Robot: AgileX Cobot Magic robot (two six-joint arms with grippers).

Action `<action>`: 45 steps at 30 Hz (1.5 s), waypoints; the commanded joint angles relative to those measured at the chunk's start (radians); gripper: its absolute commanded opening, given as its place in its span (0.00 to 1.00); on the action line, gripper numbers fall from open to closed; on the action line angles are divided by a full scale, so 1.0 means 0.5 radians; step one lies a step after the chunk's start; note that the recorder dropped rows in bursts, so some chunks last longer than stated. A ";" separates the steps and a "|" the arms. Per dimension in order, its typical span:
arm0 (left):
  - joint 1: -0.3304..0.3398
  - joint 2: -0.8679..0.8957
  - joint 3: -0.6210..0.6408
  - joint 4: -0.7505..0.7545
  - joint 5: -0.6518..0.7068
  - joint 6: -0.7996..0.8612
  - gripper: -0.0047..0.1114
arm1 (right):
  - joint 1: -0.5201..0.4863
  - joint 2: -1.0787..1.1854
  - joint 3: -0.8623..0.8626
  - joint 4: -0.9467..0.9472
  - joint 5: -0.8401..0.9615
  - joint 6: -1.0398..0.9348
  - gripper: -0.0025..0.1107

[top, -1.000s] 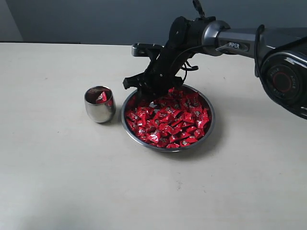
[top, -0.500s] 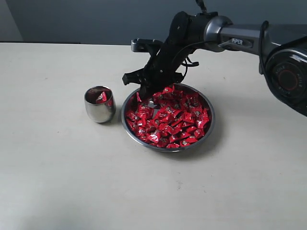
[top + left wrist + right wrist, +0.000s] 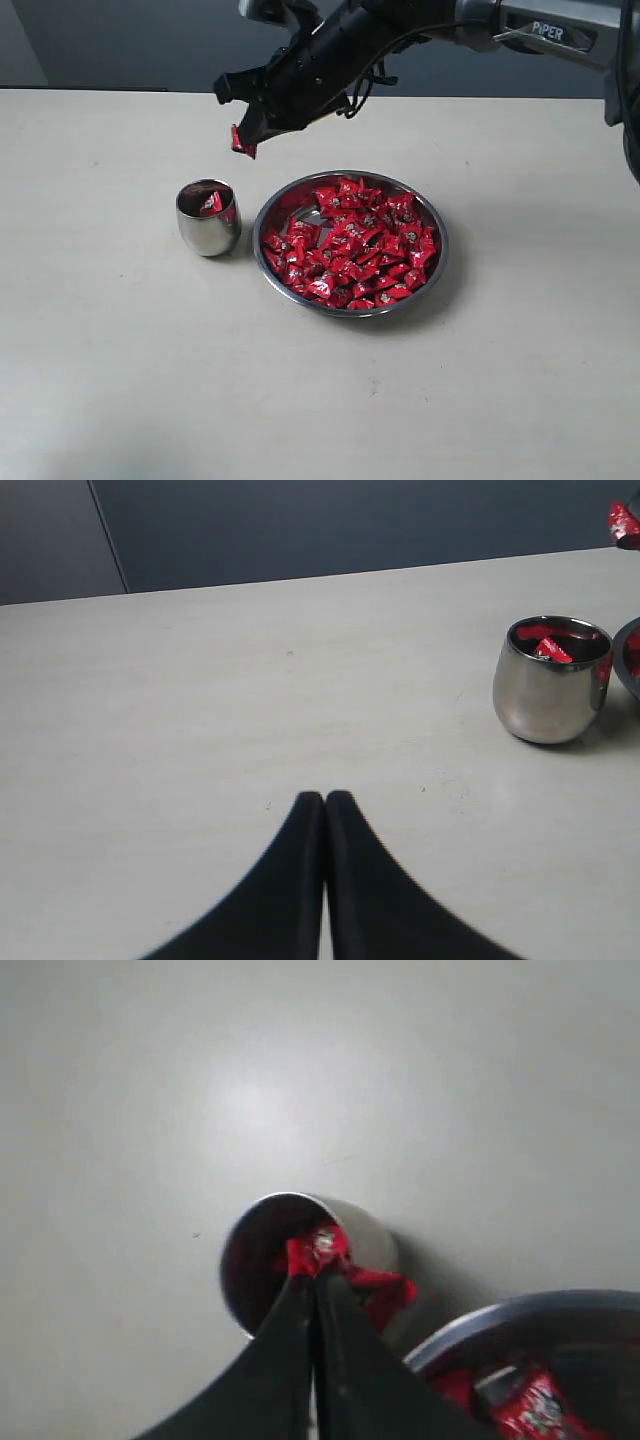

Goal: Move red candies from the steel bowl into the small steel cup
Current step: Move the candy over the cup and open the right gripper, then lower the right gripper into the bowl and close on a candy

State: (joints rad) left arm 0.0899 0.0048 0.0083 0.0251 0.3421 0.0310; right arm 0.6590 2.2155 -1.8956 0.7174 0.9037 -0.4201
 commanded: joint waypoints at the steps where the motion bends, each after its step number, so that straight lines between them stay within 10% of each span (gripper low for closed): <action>1: -0.002 -0.010 -0.017 0.004 -0.012 -0.003 0.04 | 0.150 0.031 -0.006 0.020 -0.070 -0.141 0.01; 10: -0.002 -0.010 -0.017 0.004 -0.012 -0.003 0.04 | 0.201 0.145 -0.006 -0.167 -0.153 -0.141 0.04; 15: -0.002 -0.010 -0.017 0.004 -0.012 -0.003 0.04 | 0.197 0.135 -0.006 -0.314 -0.133 -0.043 0.36; 23: -0.002 -0.010 -0.017 0.004 -0.012 -0.003 0.04 | 0.149 -0.036 -0.006 -0.956 0.122 0.325 0.34; 45: -0.002 -0.010 -0.017 0.004 -0.012 -0.003 0.04 | -0.059 0.160 0.015 -0.614 0.274 0.319 0.34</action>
State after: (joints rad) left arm 0.0899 0.0048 0.0083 0.0251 0.3421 0.0310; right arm 0.6324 2.2760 -1.8919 0.3774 1.0467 -0.2501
